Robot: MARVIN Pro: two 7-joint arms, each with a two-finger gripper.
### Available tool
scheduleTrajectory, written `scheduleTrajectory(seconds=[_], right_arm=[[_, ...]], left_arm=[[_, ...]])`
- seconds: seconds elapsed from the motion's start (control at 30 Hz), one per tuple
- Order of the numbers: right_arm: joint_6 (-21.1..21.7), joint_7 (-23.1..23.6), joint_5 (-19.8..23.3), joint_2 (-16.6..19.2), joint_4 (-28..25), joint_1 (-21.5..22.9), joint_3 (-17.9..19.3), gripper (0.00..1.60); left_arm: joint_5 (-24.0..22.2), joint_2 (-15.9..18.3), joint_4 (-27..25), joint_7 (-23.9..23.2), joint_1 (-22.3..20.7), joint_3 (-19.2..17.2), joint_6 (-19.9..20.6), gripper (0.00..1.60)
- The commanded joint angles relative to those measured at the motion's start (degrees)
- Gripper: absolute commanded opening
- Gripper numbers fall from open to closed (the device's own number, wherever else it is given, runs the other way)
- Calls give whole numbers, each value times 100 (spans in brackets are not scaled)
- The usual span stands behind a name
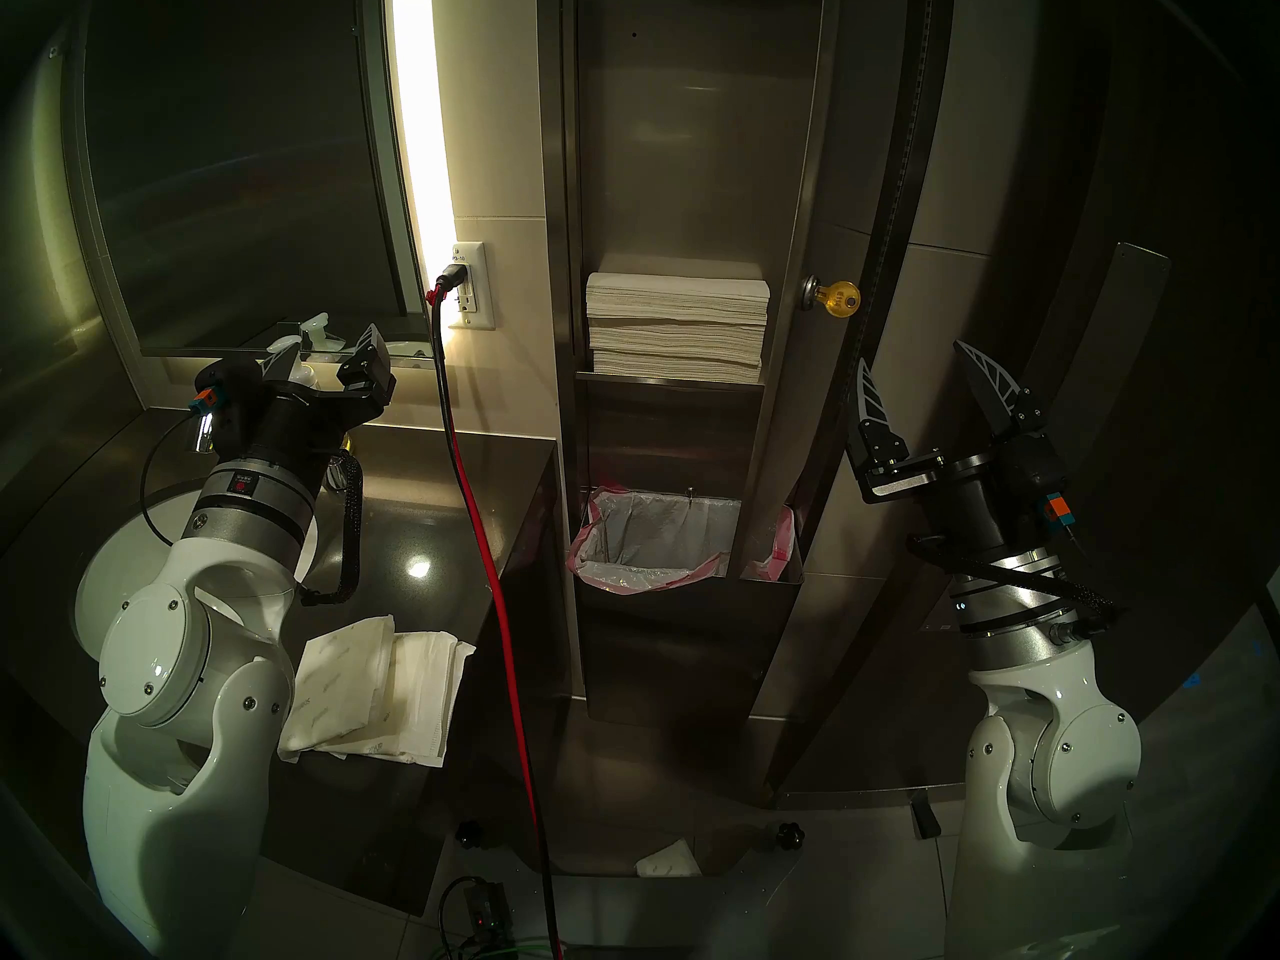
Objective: Twist key and close towel dispenser
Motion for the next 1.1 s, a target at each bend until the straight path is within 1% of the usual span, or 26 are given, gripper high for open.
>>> scheduleTrajectory(seconds=[0.0,0.17,0.43,0.6,0.67,0.7,0.83,0.9,0.93,0.97,1.07], right_arm=[[136,259,234,204,-112,27,-19,160],[202,390,235,228,-116,-14,-123,160],[321,642,373,350,-81,-11,-205,160],[589,782,570,399,-65,69,-317,160],[824,776,688,367,-67,145,-377,160],[1159,707,916,260,-75,204,-435,160],[1306,803,1177,326,-23,488,-481,160],[1445,799,1280,328,-32,624,-502,160],[1521,751,1346,354,-25,701,-515,160],[1685,626,1521,377,9,840,-542,160],[1907,346,1688,398,30,1050,-558,160]], left_arm=[[-1,-3,-37,5,-8,-3,-2,160],[0,-5,-37,4,-8,-3,-1,160],[1,-6,-37,2,-8,-3,0,160],[1,-7,-37,1,-8,-4,0,160],[1,-7,-37,1,-9,-4,0,160],[2,-7,-36,0,-9,-4,-1,160],[2,-8,-36,-2,-9,-4,-1,160],[2,-8,-36,-2,-9,-4,-1,160],[3,-8,-35,-2,-9,-4,-1,160],[3,-8,-35,-3,-9,-4,-2,160],[3,-8,-33,-5,-9,-4,-3,160]])
